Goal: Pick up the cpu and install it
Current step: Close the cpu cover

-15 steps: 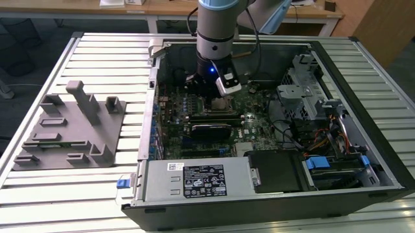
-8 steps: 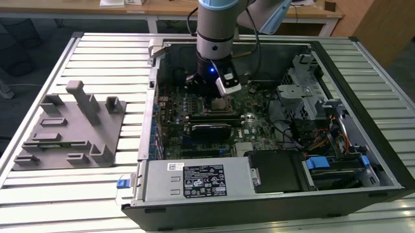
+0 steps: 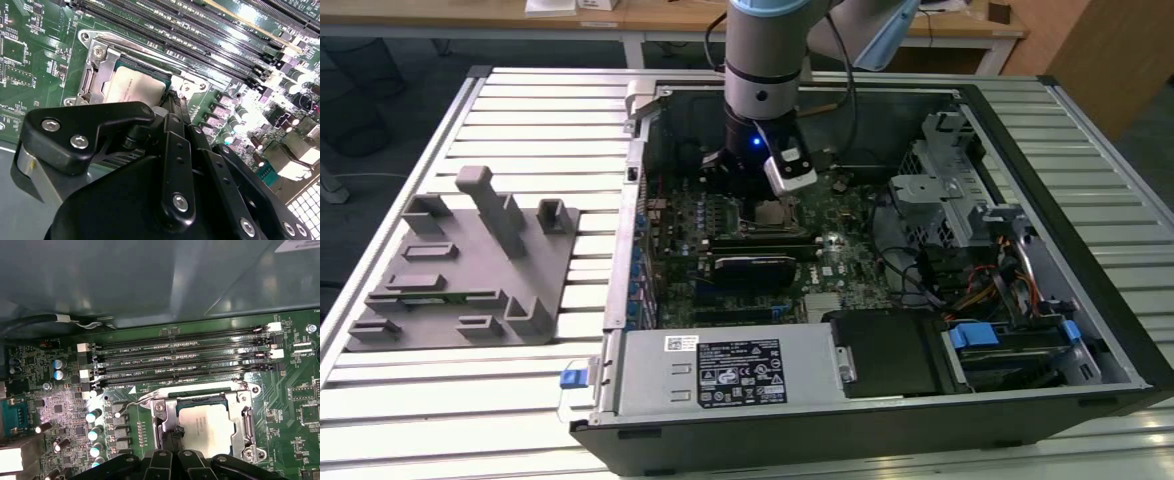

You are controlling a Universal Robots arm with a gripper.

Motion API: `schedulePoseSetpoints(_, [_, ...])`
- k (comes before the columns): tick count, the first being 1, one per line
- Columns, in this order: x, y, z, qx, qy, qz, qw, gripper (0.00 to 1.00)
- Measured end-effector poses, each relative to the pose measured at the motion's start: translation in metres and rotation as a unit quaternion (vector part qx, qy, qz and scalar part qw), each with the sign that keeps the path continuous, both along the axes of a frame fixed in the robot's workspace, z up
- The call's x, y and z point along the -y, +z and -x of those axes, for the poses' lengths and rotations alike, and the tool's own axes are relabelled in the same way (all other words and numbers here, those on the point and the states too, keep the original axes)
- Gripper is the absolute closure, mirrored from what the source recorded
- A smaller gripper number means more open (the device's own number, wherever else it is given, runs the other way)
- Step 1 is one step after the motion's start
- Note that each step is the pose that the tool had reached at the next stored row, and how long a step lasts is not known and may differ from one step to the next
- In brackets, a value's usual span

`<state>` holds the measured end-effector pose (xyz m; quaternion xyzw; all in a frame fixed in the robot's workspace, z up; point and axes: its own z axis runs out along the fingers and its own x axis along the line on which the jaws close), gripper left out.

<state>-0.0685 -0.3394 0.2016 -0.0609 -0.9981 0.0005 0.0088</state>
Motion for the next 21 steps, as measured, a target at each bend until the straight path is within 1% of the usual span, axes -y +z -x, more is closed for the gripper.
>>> schedulePoseSetpoints(2, [0.0001, 0.0006, 0.0, 0.0002, 0.0, 0.0002, 1.0, 0.89])
schedulePoseSetpoints(4, [0.0001, 0.0036, 0.0, 0.0004, 0.0, 0.0001, 1.0, 0.89])
schedulePoseSetpoints(10, [0.0001, 0.02, 0.0, 0.0013, 0.0, 0.0001, 1.0, 0.89])
schedulePoseSetpoints(11, [0.0001, 0.0218, 0.0, 0.0015, 0.0, 0.0001, 1.0, 0.89])
schedulePoseSetpoints(13, [0.0, 0.0225, 0.0, 0.0017, 0.0, 0.0, 1.0, 0.89])
schedulePoseSetpoints(15, [0.0, 0.0226, -0.002, 0.0016, 0.0, 0.0001, 1.0, 0.89])
schedulePoseSetpoints(17, [0.0, 0.0226, -0.007, 0.0016, 0.0, 0.0001, 1.0, 0.89])
schedulePoseSetpoints(21, [0.0, 0.0226, -0.02, 0.0015, 0.0, 0.0003, 1.0, 0.89])
